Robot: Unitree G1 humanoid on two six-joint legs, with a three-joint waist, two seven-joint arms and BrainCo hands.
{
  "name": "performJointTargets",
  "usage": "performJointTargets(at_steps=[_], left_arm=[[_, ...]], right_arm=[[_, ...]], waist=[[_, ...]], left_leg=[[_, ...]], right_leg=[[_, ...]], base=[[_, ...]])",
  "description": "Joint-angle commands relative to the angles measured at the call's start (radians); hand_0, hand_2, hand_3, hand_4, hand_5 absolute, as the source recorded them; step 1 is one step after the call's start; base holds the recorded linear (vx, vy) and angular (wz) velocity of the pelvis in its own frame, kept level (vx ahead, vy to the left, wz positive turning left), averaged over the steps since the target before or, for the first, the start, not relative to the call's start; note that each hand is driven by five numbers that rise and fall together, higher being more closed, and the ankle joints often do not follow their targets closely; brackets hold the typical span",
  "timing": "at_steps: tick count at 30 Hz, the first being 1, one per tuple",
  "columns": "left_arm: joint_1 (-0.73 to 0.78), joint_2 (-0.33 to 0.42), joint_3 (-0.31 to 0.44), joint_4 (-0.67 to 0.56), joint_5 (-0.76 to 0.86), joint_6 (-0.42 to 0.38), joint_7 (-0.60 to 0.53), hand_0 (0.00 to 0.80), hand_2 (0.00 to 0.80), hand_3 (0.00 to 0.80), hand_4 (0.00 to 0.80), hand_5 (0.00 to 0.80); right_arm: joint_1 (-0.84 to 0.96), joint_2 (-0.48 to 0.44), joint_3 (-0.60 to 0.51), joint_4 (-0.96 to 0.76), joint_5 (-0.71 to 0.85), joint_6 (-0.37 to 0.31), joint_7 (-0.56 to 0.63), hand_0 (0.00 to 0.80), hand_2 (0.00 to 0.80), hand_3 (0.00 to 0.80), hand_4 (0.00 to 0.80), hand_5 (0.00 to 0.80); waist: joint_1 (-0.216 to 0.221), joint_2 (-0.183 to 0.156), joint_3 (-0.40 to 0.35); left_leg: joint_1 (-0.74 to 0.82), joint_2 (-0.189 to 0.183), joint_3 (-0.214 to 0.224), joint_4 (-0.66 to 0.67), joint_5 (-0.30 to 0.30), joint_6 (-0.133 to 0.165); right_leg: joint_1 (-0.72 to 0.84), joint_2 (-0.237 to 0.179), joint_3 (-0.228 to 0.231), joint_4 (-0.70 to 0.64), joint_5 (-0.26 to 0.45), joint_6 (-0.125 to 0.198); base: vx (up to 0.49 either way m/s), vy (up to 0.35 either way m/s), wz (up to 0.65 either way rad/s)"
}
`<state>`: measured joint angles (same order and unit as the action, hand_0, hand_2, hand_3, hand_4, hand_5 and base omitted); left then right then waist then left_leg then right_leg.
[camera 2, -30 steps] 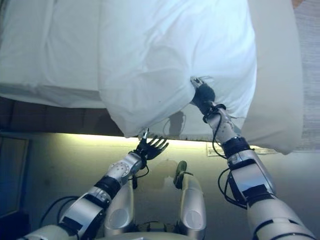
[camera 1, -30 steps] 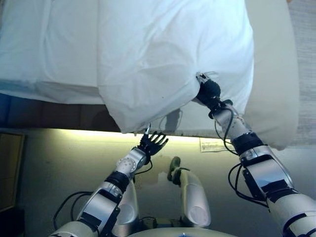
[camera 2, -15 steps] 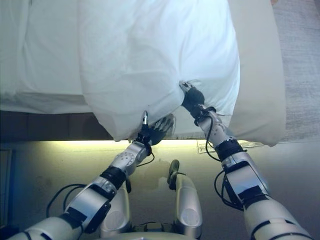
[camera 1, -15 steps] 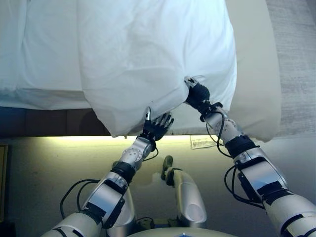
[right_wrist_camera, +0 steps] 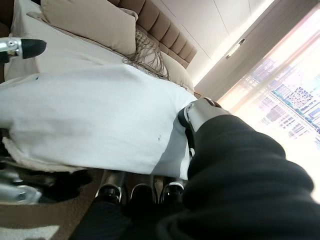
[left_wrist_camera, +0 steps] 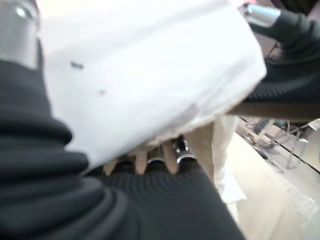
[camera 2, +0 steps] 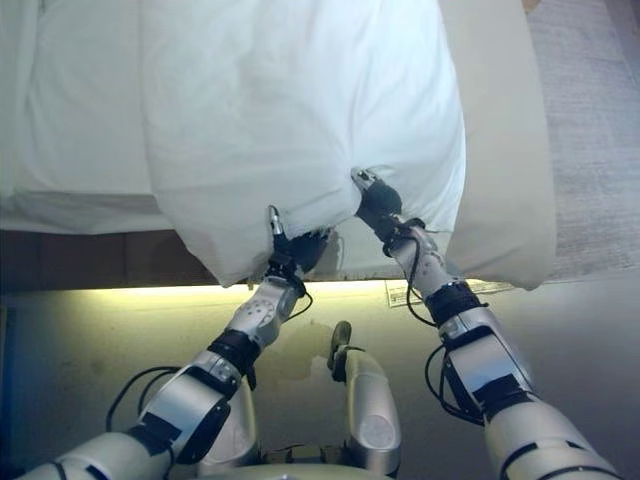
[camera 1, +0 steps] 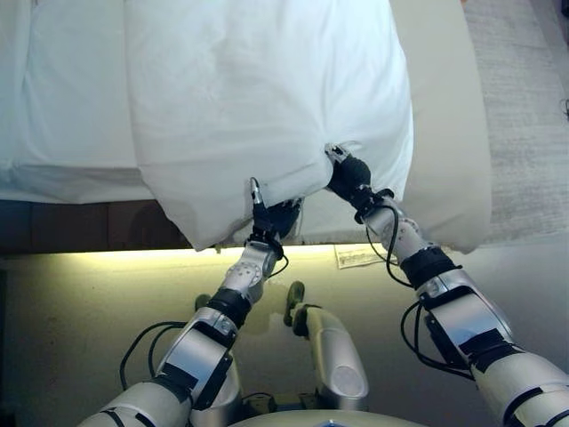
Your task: Make the bed neatly
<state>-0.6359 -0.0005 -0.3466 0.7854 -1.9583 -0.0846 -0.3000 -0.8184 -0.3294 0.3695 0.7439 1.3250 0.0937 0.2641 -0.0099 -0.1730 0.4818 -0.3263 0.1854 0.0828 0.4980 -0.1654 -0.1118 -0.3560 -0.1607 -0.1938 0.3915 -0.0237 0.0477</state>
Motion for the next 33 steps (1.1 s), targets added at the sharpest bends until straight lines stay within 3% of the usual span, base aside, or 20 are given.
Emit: performJointTargets(at_steps=[1,8,9,11,12,14,15,16,25,33], left_arm=[[-0.034,-0.067,0.013,-0.097,-0.014,-0.039,-0.057,0.000,0.000,0.000,0.000,0.000],[-0.027,-0.036,0.037,-0.083,-0.014,-0.095,-0.036,0.000,0.000,0.000,0.000,0.000],[-0.025,-0.032,0.043,-0.082,-0.014,-0.104,-0.032,0.163,0.163,0.163,0.163,0.163],[-0.023,-0.022,0.053,-0.083,-0.014,-0.128,-0.014,0.643,0.643,0.643,0.643,0.643],[-0.024,-0.017,0.059,-0.083,-0.014,-0.130,-0.010,0.800,0.800,0.800,0.800,0.800],[-0.022,-0.006,0.067,-0.082,-0.014,-0.136,-0.004,0.800,0.800,0.800,0.800,0.800],[-0.020,-0.003,0.070,-0.081,-0.014,-0.142,-0.002,0.800,0.800,0.800,0.800,0.800],[-0.017,-0.002,0.074,-0.082,-0.014,-0.153,0.002,0.800,0.800,0.800,0.800,0.800],[0.071,0.029,0.112,-0.091,-0.014,-0.188,0.009,0.800,0.800,0.800,0.800,0.800],[0.216,0.082,0.198,-0.101,-0.014,-0.194,-0.011,0.800,0.800,0.800,0.800,0.800]], right_arm=[[0.031,0.004,-0.012,-0.168,-0.010,-0.006,0.091,0.800,0.800,0.800,0.800,0.800],[0.052,-0.006,-0.013,-0.140,-0.036,0.009,0.087,0.800,0.800,0.800,0.800,0.800],[0.055,-0.008,-0.013,-0.135,-0.038,0.011,0.088,0.800,0.800,0.800,0.800,0.800],[0.064,-0.008,-0.015,-0.133,-0.057,0.018,0.079,0.800,0.800,0.800,0.800,0.800],[0.066,-0.009,-0.015,-0.132,-0.062,0.024,0.076,0.800,0.800,0.800,0.800,0.800],[0.074,-0.012,-0.015,-0.127,-0.083,0.040,0.059,0.800,0.800,0.800,0.800,0.800],[0.079,-0.013,-0.014,-0.120,-0.093,0.050,0.053,0.100,0.100,0.100,0.100,0.100],[0.084,-0.012,-0.013,-0.111,-0.097,0.062,0.046,0.000,0.000,0.000,0.000,0.000],[0.213,-0.004,0.015,-0.079,-0.242,0.152,0.038,0.000,0.000,0.000,0.000,0.000],[0.501,0.011,-0.004,0.028,-0.430,0.233,0.169,0.000,0.000,0.000,0.000,0.000]], waist=[[0.014,-0.011,-0.056],[0.021,0.008,-0.065],[0.021,0.010,-0.067],[0.023,0.014,-0.070],[0.025,0.015,-0.071],[0.027,0.019,-0.075],[0.029,0.021,-0.076],[0.031,0.024,-0.078],[0.044,0.038,-0.121],[0.048,0.073,-0.206]], left_leg=[[-0.047,0.033,-0.053,-0.046,0.129,-0.019],[-0.024,0.023,-0.057,-0.070,0.141,-0.025],[-0.021,0.022,-0.057,-0.072,0.142,-0.025],[-0.016,0.018,-0.059,-0.077,0.144,-0.026],[-0.014,0.016,-0.060,-0.080,0.145,-0.026],[-0.007,0.014,-0.062,-0.086,0.146,-0.027],[-0.003,0.012,-0.063,-0.090,0.148,-0.027],[0.002,0.010,-0.065,-0.096,0.149,-0.028],[0.078,-0.009,-0.072,-0.178,0.166,-0.028],[0.200,-0.032,-0.060,-0.319,0.197,-0.017]], right_leg=[[0.048,-0.051,-0.016,-0.002,0.003,0.053],[0.066,-0.066,-0.023,-0.008,0.003,0.060],[0.068,-0.069,-0.024,-0.009,0.003,0.062],[0.072,-0.073,-0.025,-0.010,0.004,0.064],[0.073,-0.075,-0.025,-0.010,0.004,0.066],[0.077,-0.081,-0.026,-0.011,0.005,0.071],[0.081,-0.084,-0.027,-0.012,0.005,0.073],[0.085,-0.086,-0.029,-0.015,0.006,0.076],[0.152,-0.099,-0.035,-0.073,0.016,0.099],[0.270,-0.102,-0.049,-0.184,0.035,0.116]], base=[[0.000,0.000,0.00],[-0.002,0.052,0.02],[0.006,0.060,0.03],[-0.004,0.057,0.03],[-0.017,0.057,0.02],[-0.019,0.054,0.04],[-0.014,0.050,0.04],[-0.008,0.044,0.03],[0.005,0.048,0.06],[0.064,0.088,0.04]])
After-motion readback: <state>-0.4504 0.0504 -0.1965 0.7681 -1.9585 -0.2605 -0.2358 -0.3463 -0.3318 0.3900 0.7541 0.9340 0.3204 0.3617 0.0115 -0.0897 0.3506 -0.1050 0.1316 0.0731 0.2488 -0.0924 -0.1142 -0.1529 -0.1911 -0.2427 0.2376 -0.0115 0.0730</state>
